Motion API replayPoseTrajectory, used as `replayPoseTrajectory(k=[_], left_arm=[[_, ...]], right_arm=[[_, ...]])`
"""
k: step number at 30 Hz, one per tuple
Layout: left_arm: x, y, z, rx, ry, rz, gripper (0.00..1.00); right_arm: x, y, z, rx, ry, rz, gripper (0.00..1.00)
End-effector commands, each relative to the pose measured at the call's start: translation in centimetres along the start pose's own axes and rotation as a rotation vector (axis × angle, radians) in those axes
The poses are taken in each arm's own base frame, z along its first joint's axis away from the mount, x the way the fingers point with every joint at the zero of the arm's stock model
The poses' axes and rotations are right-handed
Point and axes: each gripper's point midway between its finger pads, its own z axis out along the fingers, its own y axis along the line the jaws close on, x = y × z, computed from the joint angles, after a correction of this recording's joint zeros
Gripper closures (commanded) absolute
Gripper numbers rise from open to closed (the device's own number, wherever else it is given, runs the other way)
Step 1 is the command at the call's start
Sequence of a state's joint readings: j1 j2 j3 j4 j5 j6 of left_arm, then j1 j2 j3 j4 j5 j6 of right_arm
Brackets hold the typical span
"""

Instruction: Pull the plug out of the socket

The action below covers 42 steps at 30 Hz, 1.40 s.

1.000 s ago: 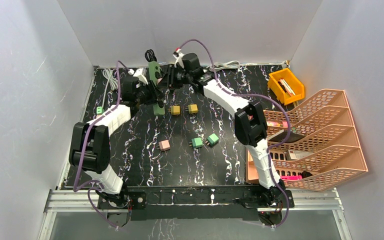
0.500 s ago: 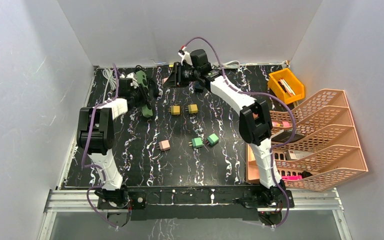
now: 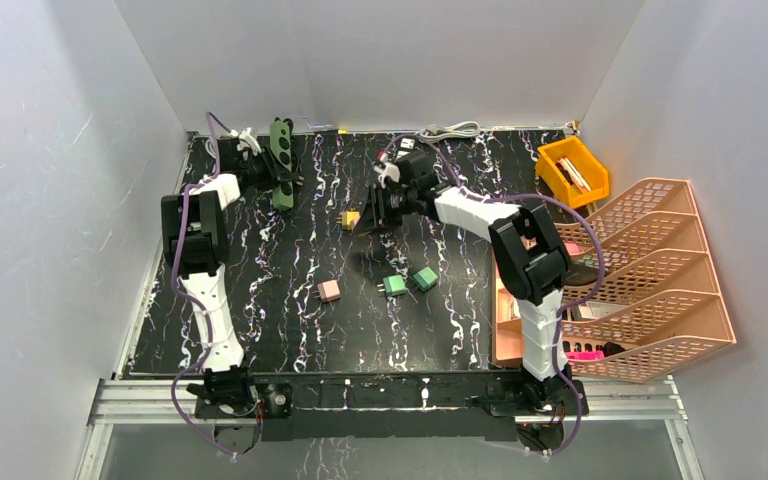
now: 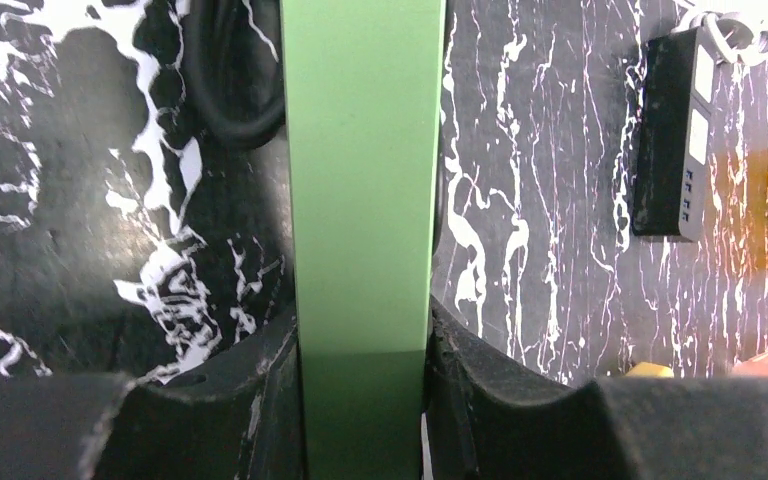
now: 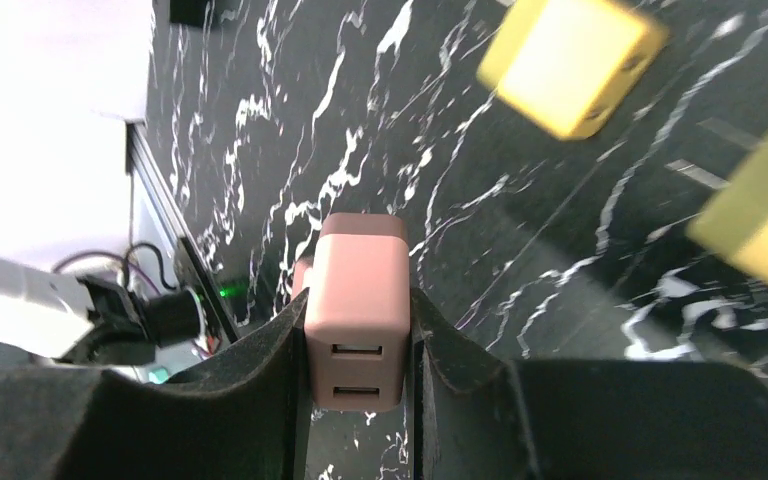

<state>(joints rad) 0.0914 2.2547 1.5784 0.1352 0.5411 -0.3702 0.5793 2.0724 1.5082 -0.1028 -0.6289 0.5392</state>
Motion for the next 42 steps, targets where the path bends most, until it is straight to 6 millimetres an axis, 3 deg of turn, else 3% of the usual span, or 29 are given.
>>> replayPoseTrajectory(k=[1,4,6,10,12,14,15,20,24,29,35,42], left_arm=[[-2.2,0.3,0.2,0.007,0.007,0.010,1.00],[-3.0,1.3,0.4,-0.024,0.019,0.010,0.97],[-4.0,1.4,-0.1,-0.045,0.016,0.012,0.86],[-6.7,-0.5,-2.1,-0.050,-0.041,0.030,0.45],[-8.3,-1.6,-3.9,-0.065,-0.070,0.052,0.30],[-9.3,-2.3,-5.6,-0.086,-0.087,0.069,0.22],[-9.7,-2.8,-6.5,-0.095,-0.095,0.081,0.03],[-10.8,-5.1,-11.4,-0.143,-0.132,0.080,0.01],[-11.5,-7.2,-16.5,-0.165,-0.198,0.061,0.02],[-12.0,-7.3,-22.3,-0.193,-0.292,0.017,0.02],[-10.7,-5.9,-26.4,-0.240,-0.343,-0.053,0.01],[-9.3,-5.0,-27.9,-0.271,-0.376,-0.103,0.02]], right_arm=[[1.2,6.4,-1.0,-0.110,-0.030,-0.202,1.00],[3.8,5.9,-0.6,-0.127,0.004,-0.165,1.00],[4.8,6.0,0.2,-0.143,0.021,-0.141,1.00],[5.0,7.1,2.4,-0.152,0.029,-0.161,1.00],[5.0,6.9,3.4,-0.129,0.022,-0.167,1.00],[5.1,6.5,4.0,-0.093,0.010,-0.175,1.00],[5.4,6.3,4.3,-0.079,0.006,-0.180,1.00],[6.8,5.8,5.6,-0.050,-0.005,-0.201,1.00],[7.3,6.1,6.5,-0.061,-0.011,-0.207,1.00],[7.5,7.4,8.2,-0.054,0.014,-0.270,1.00],[8.7,10.1,9.4,-0.089,0.055,-0.300,1.00],[11.2,11.4,10.4,-0.110,0.124,-0.272,0.95]])
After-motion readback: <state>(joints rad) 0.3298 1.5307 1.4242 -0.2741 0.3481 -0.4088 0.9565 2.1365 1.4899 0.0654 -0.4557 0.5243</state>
